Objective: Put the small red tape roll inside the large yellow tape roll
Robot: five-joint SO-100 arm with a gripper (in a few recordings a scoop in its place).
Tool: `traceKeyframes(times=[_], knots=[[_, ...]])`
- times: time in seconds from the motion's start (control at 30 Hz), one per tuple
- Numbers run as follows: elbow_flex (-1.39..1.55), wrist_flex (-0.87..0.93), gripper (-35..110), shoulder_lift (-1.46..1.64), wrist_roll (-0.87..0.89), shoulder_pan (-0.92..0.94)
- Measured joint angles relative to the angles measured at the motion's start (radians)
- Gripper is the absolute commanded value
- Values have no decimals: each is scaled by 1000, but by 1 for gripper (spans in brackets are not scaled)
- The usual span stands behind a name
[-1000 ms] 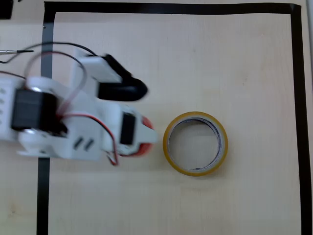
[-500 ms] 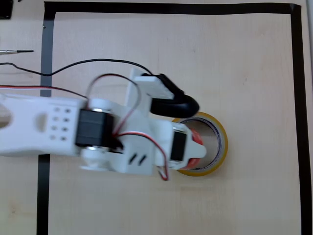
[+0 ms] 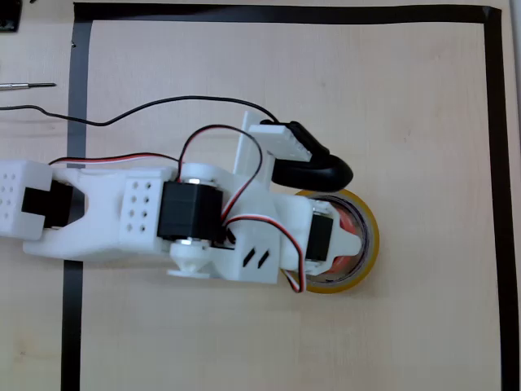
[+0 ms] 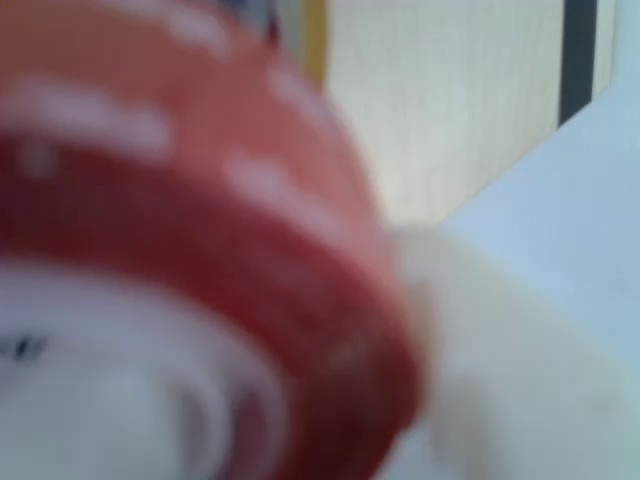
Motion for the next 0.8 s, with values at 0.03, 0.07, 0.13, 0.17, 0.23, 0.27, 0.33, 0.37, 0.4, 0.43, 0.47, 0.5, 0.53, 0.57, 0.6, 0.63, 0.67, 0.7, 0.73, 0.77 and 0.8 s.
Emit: traceKeyframes(times=[0.03,0.07,0.13,0.17,0.23,0.27,0.33,0.37,0.4,0.43,0.47,0.5,0.53,0.57,0.6,0.63,0.67,0.7,0.73,0.77,0.8], knots=[[0,2,10,0,0,-2],[0,3,13,0,0,-9],[0,18,14,0,0,-18],[0,20,13,0,0,-20],[0,20,13,0,0,-17],[0,20,13,0,0,-17],[0,20,13,0,0,-25],[0,20,13,0,0,-31],[0,20,13,0,0,-35],[0,28,13,0,2,-37],[-8,41,13,0,2,-37],[-17,55,12,0,2,-34],[-25,75,12,0,2,-31],[-31,100,12,2,2,-29],[-34,130,11,3,3,-29],[-34,170,10,14,3,-29],[-34,209,8,29,3,-31],[-34,249,7,55,3,-32],[-34,281,6,92,3,-34],[-14,302,6,140,3,-34],[32,316,6,204,3,-34]])
